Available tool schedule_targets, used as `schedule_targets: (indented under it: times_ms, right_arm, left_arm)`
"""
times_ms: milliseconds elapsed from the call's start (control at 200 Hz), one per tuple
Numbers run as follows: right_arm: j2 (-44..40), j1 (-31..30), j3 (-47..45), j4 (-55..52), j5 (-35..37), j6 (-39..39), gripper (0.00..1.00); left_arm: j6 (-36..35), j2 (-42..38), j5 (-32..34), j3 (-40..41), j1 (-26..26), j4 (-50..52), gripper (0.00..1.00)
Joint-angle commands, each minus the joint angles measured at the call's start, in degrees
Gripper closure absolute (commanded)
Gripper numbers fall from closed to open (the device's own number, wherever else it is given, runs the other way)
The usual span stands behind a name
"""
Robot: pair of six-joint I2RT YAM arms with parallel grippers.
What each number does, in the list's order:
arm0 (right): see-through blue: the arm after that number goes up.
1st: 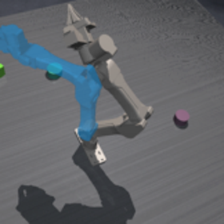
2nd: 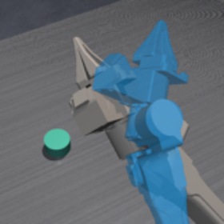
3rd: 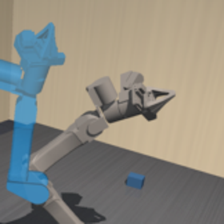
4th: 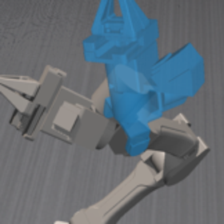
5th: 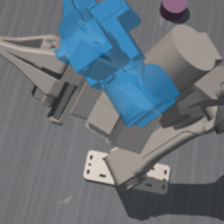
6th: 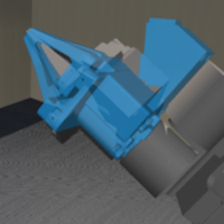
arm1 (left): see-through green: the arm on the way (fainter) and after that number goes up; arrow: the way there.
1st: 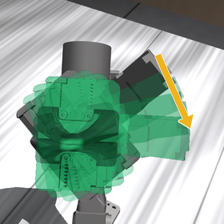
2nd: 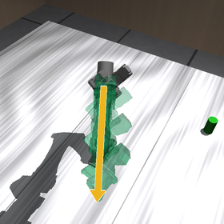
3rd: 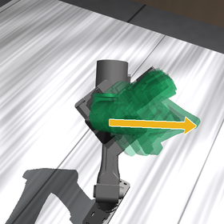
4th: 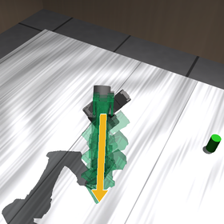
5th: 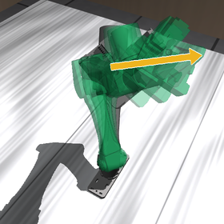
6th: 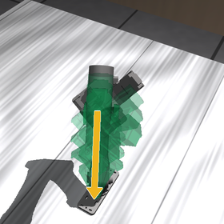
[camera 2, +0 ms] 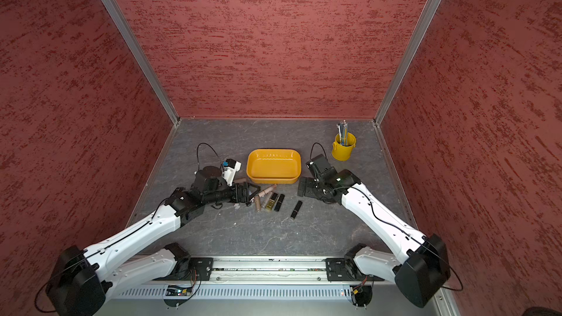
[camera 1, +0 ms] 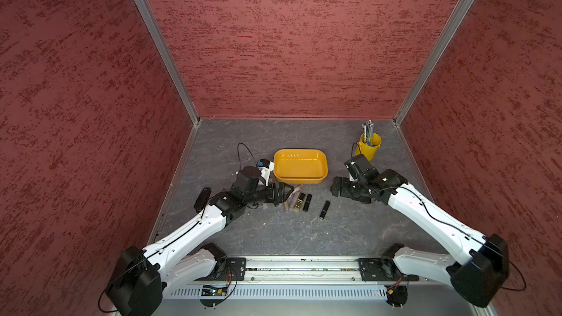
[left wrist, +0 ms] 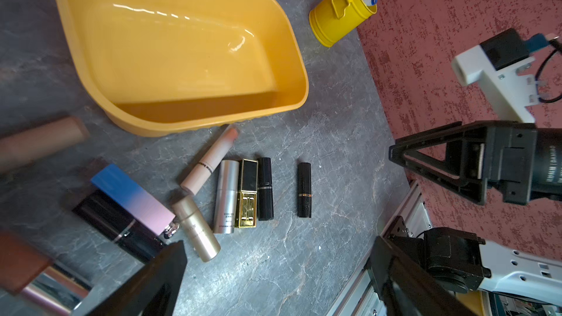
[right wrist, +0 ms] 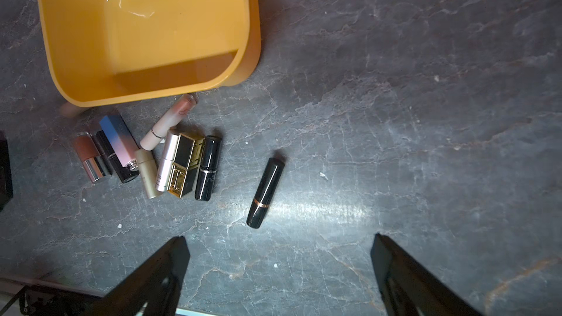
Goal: Put the lipstick into the storage box
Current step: Pick up the lipstick at the center of the board.
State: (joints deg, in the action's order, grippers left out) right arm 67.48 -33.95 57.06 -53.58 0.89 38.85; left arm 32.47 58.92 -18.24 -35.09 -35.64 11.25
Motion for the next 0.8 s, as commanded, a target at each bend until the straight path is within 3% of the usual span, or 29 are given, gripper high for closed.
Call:
schedule_targets:
  times_ms: [0, 210, 361, 531, 791]
  right_arm:
    - [-0.46, -2.92, -1.45, -2.1, 2.58, 4.06, 0.02]
    - [6.25, -9.59, -1.16, -1.83, 6.58, 8.61, 0.02]
    - [10.13, -11.99, -1.89, -1.4, 9.96, 10.35, 0.06]
    - [12.62, -12.17, -7.0, 8.44, 4.06, 11.92, 0.16]
    - [21.19, -12.1, -5.69, 15.03, 1.21, 13.05, 0.27]
  left_arm:
    - [2.81, 0.14, 2.04, 0.23, -1.46, -3.32, 0.0]
    - [4.3, 3.93, 7.13, -1.81, -6.42, -4.08, 0.0]
    - [4.94, 8.14, 15.05, -3.8, -11.67, -3.95, 0.01]
    - [5.57, 10.77, 23.67, -5.38, -15.5, -2.28, 0.0]
    - [6.33, 10.6, 27.36, -6.1, -15.43, -0.64, 0.0]
